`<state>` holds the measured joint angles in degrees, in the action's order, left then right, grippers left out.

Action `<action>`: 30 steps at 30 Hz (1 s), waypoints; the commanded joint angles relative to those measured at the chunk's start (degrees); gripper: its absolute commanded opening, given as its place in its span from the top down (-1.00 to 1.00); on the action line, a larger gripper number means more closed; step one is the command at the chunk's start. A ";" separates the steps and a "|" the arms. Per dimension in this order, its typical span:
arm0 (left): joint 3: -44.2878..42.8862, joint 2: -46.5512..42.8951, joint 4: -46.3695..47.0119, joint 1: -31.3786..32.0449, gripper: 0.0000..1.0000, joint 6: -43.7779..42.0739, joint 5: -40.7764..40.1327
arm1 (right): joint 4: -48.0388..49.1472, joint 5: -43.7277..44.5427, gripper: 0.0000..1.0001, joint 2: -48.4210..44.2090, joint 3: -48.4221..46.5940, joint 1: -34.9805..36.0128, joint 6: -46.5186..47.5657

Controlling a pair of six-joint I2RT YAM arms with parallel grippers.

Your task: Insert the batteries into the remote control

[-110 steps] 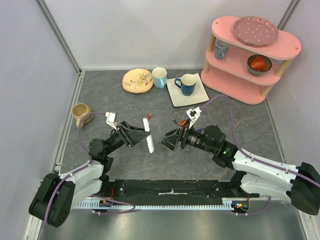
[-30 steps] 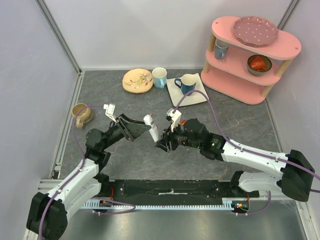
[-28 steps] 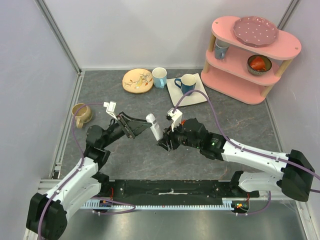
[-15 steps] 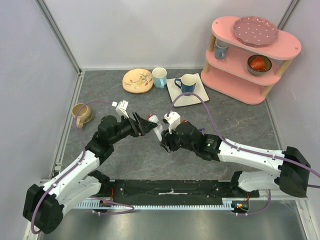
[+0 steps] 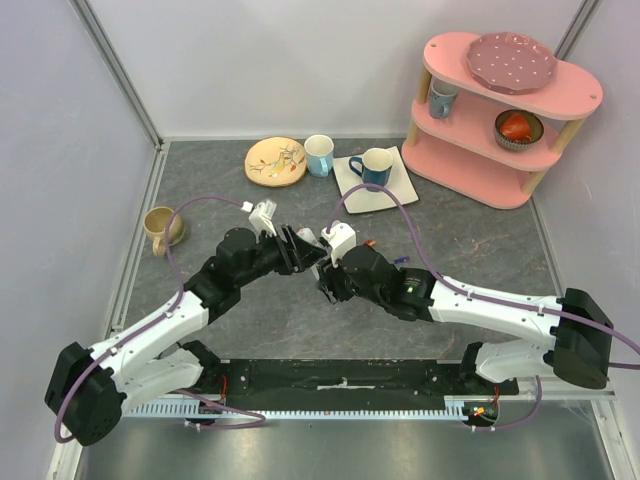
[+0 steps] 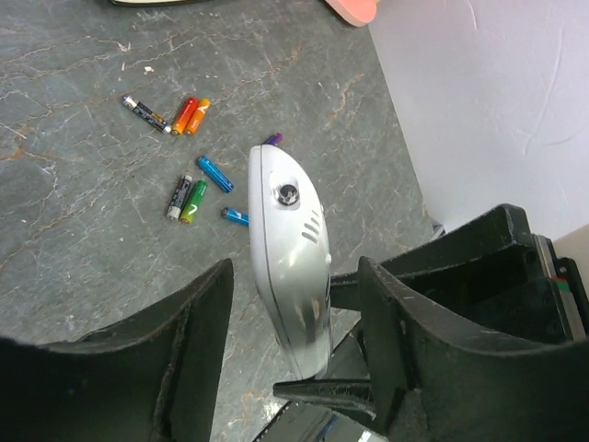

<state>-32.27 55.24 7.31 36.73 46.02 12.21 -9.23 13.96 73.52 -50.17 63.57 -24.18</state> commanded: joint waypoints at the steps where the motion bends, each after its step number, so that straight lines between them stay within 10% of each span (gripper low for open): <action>1: -3.06 2.67 1.39 2.37 -0.20 -2.25 -5.16 | 0.71 3.00 0.70 0.40 -2.91 0.85 -0.78; 16: -2.71 3.64 2.36 4.05 0.78 -2.95 -8.43 | -0.43 3.45 0.62 0.05 -2.39 1.38 -1.04; 23: 1.15 1.62 7.98 4.05 0.96 -1.81 -11.41 | -1.75 1.08 -0.46 0.40 -3.00 1.38 -4.20; 30: 2.74 0.66 10.35 3.96 0.96 -1.64 -20.01 | -3.16 -0.25 -0.80 -3.63 -2.30 1.38 -8.59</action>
<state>-30.28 57.78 12.12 40.84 45.71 -0.19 -11.97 14.39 73.80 -50.85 64.69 -29.56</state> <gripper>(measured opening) 0.341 0.880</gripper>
